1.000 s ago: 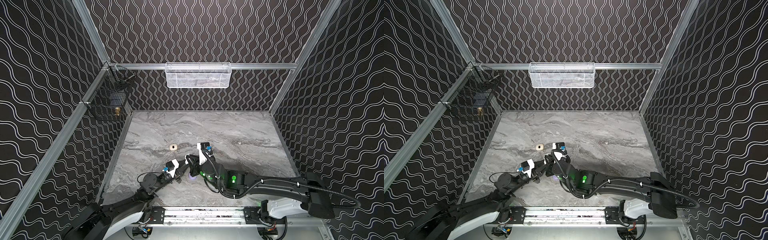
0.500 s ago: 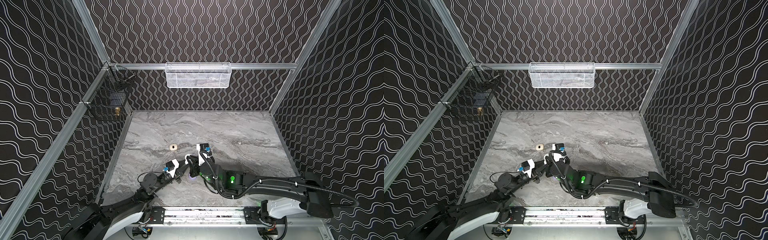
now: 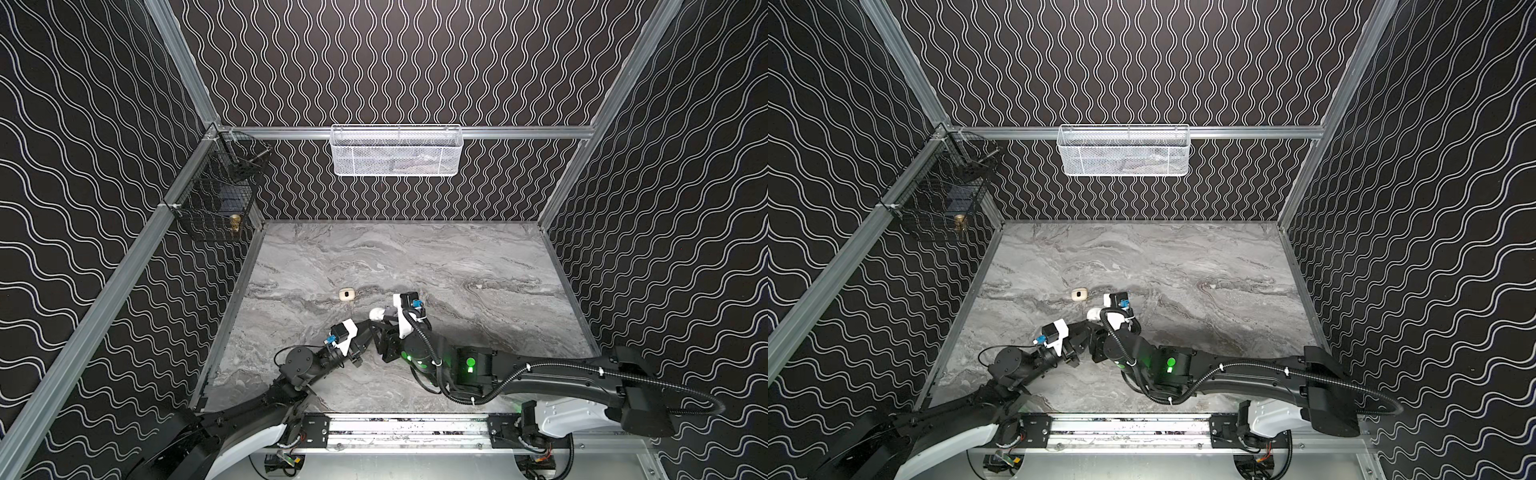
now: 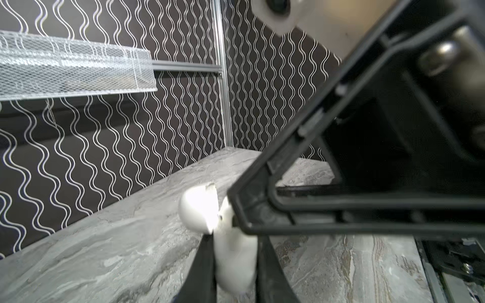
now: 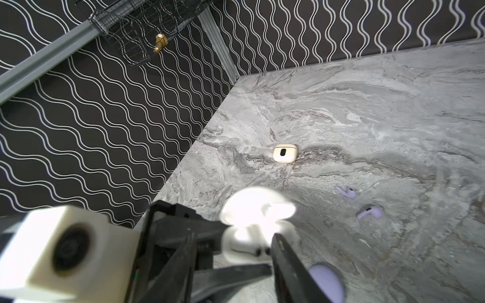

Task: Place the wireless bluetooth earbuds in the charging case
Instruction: 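Lower the held earbud into the open white case in the left gripper, then open the right gripper and lift it away from the white case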

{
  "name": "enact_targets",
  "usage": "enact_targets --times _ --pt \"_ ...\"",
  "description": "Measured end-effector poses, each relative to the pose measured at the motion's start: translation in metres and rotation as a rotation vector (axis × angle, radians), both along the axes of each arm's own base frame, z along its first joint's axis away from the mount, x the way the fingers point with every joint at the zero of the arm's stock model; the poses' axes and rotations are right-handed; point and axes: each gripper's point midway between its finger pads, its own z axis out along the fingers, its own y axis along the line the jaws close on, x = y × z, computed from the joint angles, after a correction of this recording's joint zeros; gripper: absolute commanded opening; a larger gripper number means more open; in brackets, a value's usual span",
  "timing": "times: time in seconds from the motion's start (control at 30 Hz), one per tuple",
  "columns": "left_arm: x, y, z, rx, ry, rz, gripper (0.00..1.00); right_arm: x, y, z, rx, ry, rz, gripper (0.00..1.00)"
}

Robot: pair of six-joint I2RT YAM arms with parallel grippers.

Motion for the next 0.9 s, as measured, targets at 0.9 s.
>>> enact_targets --times 0.9 --pt "-0.031 -0.046 0.004 0.048 -0.063 -0.349 0.0 0.081 -0.047 -0.02 -0.278 0.099 -0.024 0.39"
